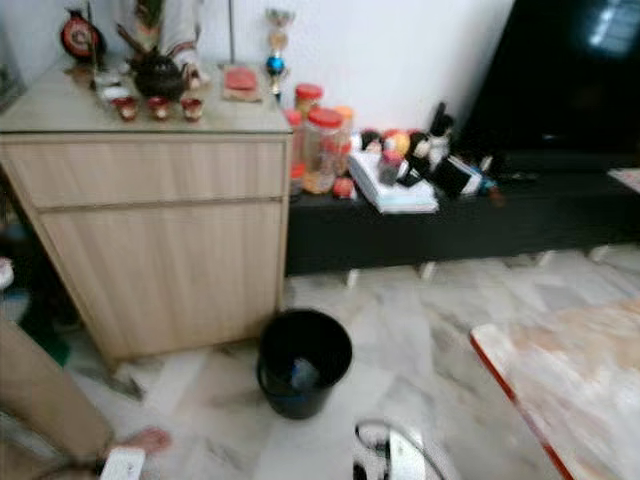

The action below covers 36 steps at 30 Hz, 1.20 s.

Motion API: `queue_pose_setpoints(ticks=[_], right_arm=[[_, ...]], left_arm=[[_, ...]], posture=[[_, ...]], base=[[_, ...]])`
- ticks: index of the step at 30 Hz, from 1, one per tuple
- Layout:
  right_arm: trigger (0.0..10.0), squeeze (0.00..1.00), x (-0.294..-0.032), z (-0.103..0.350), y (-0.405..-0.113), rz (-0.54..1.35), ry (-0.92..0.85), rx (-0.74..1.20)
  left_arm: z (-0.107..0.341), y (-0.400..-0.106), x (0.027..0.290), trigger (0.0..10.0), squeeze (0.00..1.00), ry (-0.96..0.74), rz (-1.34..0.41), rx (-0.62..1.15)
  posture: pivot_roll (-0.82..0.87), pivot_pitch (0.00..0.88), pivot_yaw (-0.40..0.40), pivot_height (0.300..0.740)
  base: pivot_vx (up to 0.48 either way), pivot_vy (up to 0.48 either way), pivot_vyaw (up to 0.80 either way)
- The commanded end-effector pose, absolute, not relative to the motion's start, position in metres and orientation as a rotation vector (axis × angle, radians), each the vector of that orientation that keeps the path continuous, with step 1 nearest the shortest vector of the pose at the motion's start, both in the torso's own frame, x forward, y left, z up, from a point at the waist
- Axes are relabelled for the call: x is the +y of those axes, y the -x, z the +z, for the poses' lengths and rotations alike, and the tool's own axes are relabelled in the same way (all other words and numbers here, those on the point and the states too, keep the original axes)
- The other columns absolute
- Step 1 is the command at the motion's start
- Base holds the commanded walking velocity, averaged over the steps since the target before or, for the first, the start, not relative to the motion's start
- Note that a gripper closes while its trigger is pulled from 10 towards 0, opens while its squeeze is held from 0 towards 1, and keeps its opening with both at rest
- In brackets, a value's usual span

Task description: Picking trash to rubbish bin

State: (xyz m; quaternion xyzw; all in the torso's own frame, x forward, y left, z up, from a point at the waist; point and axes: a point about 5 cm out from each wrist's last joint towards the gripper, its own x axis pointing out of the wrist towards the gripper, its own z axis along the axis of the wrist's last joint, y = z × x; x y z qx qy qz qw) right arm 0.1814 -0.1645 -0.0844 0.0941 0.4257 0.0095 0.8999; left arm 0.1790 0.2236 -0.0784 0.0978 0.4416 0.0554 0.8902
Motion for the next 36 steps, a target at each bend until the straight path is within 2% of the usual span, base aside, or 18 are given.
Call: queue_pose_setpoints(ticks=[1,16,26,36], right_arm=[[10.0,0.00,-0.1748,-0.0872,-0.1742,-0.006,-0.176,0.904],[10.0,0.00,-0.1753,-0.0878,-0.1734,-0.032,-0.195,0.908],[10.0,0.00,-0.1731,-0.0878,-0.1737,-0.016,-0.201,0.910],[10.0,0.00,-0.1730,-0.0880,-0.1731,-0.013,-0.202,0.910]], left_arm=[[-0.0814,-0.1773,0.2143,10.0,0.00,-0.186,0.095,0.932],[-0.0816,-0.1769,0.2142,10.0,0.00,-0.186,0.094,0.932],[-0.0815,-0.1770,0.2142,10.0,0.00,-0.186,0.093,0.931],[-0.0819,-0.1762,0.2144,10.0,0.00,-0.185,0.095,0.933]], posture=[[0.14,0.028,-0.106,0.740],[0.14,0.029,-0.104,0.740],[0.15,0.035,-0.104,0.740],[0.15,0.035,-0.104,0.740]], base=[[0.345,0.000,0.80],[0.344,0.000,0.00],[0.345,0.000,-0.80],[0.344,0.000,0.00]])
